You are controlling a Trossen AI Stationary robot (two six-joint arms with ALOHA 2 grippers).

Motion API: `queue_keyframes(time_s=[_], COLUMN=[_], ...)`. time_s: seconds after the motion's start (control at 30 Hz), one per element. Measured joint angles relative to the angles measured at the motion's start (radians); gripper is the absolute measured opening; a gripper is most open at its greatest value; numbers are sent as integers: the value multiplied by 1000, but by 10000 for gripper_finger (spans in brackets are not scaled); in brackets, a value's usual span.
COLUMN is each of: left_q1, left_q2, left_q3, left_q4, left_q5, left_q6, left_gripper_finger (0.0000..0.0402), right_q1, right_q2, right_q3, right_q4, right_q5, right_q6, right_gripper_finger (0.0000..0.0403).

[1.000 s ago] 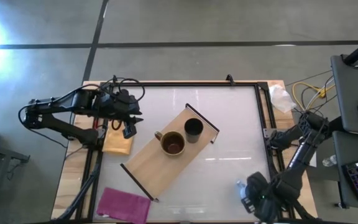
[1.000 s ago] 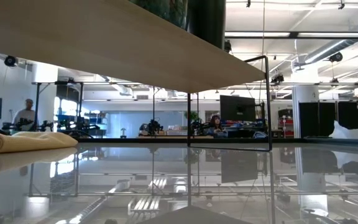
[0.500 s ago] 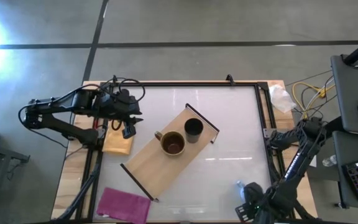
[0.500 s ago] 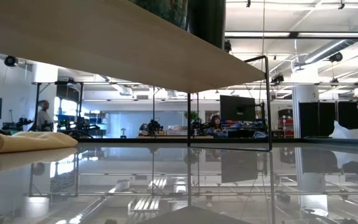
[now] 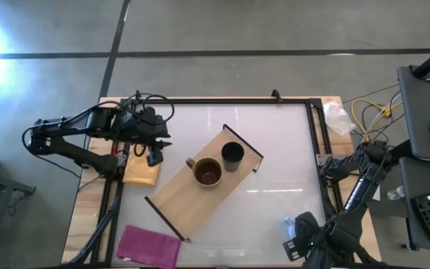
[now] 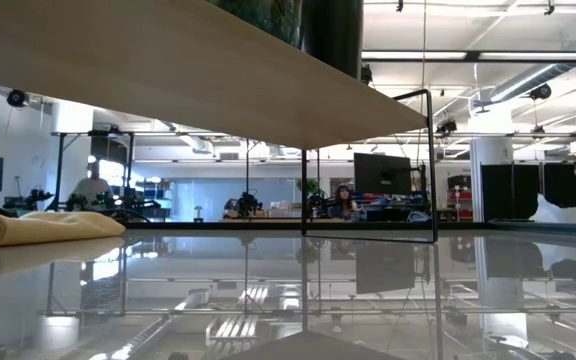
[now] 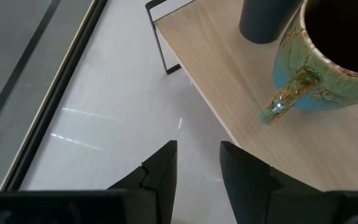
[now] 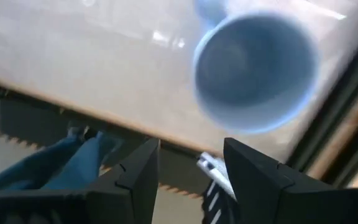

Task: Stack small to large cups/mugs on shelf
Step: Put the blue mug on the shelf

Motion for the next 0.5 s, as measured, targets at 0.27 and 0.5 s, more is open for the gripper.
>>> queue_keyframes(time_s=[0.27,0.5], left_q1=[0,0], left_q2=[0,0], left_q3=[0,0], left_q4=[-1,-13], left_q5=[0,0], left_q6=[0,0], left_gripper_finger=[107,107], right_q1=[-66,-74], right_q2=[18,71], right_q3=[-11,-17], right_q4=[16,2], right_q5=[-9,-39], right_q6=[-222,-327], right_gripper_finger=[171,171])
